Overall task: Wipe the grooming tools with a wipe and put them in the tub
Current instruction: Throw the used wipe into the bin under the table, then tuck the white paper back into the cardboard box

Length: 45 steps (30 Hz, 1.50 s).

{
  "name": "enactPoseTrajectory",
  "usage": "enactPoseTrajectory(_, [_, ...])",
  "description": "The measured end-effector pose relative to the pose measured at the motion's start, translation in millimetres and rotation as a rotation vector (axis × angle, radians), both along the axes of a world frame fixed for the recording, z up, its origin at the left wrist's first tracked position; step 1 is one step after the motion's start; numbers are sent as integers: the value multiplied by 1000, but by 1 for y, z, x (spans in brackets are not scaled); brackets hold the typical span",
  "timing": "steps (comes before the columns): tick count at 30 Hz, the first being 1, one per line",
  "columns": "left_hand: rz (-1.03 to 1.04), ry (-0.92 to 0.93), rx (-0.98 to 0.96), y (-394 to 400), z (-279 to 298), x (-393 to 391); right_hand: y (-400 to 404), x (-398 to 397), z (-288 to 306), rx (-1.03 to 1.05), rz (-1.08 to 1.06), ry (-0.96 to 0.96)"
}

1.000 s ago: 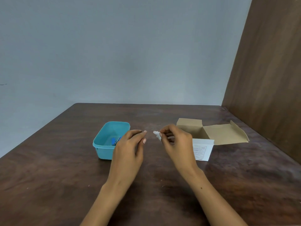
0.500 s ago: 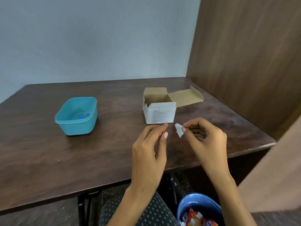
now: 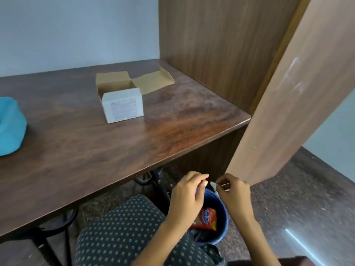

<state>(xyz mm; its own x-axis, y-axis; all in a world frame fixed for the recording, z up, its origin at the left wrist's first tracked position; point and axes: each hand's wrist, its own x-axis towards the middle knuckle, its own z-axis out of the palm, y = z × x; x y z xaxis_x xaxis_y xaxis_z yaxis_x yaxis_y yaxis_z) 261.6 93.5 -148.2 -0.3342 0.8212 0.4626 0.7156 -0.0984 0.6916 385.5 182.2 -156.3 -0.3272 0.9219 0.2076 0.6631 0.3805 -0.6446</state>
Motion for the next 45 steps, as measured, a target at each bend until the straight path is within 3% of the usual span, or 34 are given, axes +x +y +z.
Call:
enactPoseTrajectory(10, [36, -130, -298, 46, -62, -11, 33, -26, -64, -310, -334, -291])
enactPoseTrajectory(18, [34, -132, -275, 49, -59, -12, 36, -23, -71, -328, -354, -229])
enactPoseTrajectory(25, [1, -119, -139, 27, -20, -8, 5, -16, -10, -131, -201, -145])
enactPoseTrajectory(33, [20, -113, 161, -29, 100, -18, -43, -26, 111, 153, 60, 110])
enactPoseTrajectory(40, [333, -122, 395, -53, 147, -72, -46, -111, 169, 316, 246, 324])
enactPoseTrajectory(45, [588, -101, 413, -53, 147, -118, -35, -178, 161, 216, 272, 219])
